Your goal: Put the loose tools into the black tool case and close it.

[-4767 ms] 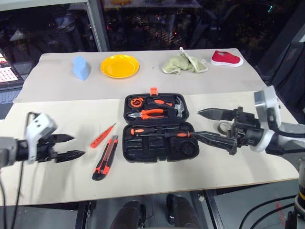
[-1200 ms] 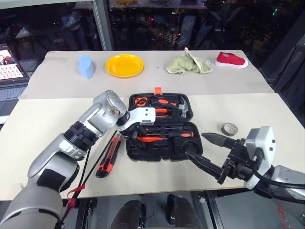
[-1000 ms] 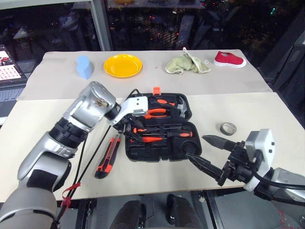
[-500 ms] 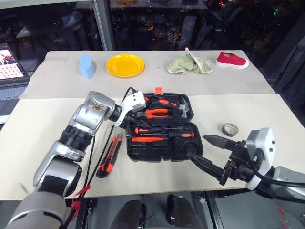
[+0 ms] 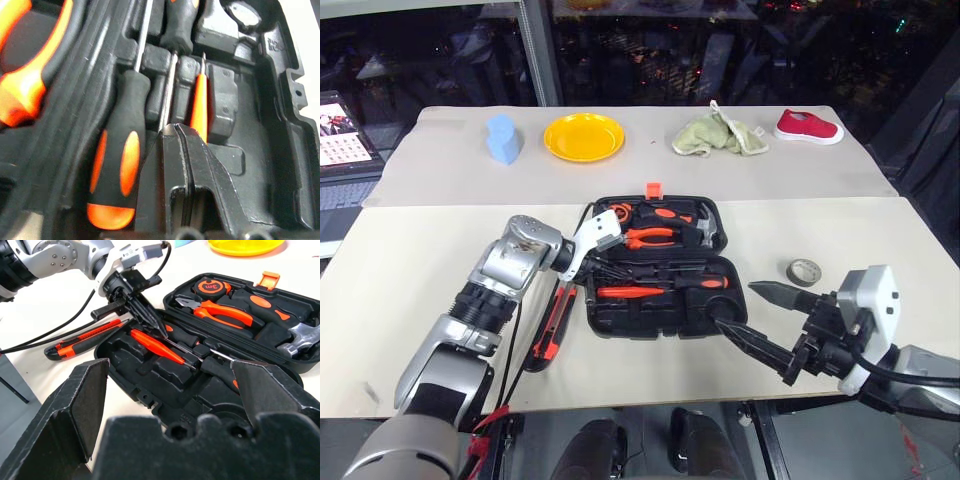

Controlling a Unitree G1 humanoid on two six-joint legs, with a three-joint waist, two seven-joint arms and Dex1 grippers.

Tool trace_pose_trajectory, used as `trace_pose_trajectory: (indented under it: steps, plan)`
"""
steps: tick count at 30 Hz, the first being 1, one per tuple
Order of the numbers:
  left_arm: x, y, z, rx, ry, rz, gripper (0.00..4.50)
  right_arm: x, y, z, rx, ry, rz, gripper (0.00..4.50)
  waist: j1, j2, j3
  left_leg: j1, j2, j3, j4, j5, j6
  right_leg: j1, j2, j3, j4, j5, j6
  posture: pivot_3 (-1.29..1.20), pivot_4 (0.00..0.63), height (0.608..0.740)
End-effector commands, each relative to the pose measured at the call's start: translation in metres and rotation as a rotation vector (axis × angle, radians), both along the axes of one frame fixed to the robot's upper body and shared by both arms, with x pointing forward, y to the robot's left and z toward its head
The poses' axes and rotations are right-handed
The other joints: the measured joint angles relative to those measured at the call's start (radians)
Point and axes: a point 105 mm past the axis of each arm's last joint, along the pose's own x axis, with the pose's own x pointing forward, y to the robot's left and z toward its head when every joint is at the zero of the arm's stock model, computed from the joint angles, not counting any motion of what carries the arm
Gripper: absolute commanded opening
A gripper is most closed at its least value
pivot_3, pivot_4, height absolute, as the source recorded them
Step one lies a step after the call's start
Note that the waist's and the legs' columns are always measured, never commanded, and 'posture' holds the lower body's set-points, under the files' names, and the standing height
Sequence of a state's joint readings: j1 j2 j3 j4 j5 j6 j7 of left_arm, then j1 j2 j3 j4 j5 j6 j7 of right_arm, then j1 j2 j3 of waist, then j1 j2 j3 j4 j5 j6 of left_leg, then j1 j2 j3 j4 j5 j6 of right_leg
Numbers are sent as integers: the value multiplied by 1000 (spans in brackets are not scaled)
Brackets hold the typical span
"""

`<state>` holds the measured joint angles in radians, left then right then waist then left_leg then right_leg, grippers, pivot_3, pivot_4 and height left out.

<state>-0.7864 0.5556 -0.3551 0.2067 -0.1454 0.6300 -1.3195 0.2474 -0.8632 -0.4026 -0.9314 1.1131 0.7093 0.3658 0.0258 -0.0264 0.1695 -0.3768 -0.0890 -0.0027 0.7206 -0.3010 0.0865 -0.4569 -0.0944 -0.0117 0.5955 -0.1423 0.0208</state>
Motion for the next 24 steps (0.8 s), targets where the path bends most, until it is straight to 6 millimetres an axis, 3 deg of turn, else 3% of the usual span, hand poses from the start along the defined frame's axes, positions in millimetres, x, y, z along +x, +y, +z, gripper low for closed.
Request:
trace_pose_trajectory:
  steps: [1,11,24]
  plan:
    - [-8,1,-3,25,-9,-38,20,0,2,6,4,-37,3,4500,0,0,0,0,0,0,0,0,0,0,0,0,0,0,0,0,150,740]
    - [-11,15,-12,99,-64,-53,20,3,3,5,16,-42,-1,4500,-1,0,0,1,0,0,-1,0,0,1,0,0,0,0,0,0,150,740]
    - [-3,7,19,-70,-106,-43,20,5,3,4,18,-45,-6,4500,-1,0,-1,1,0,0,0,0,0,1,1,0,0,0,0,0,150,740]
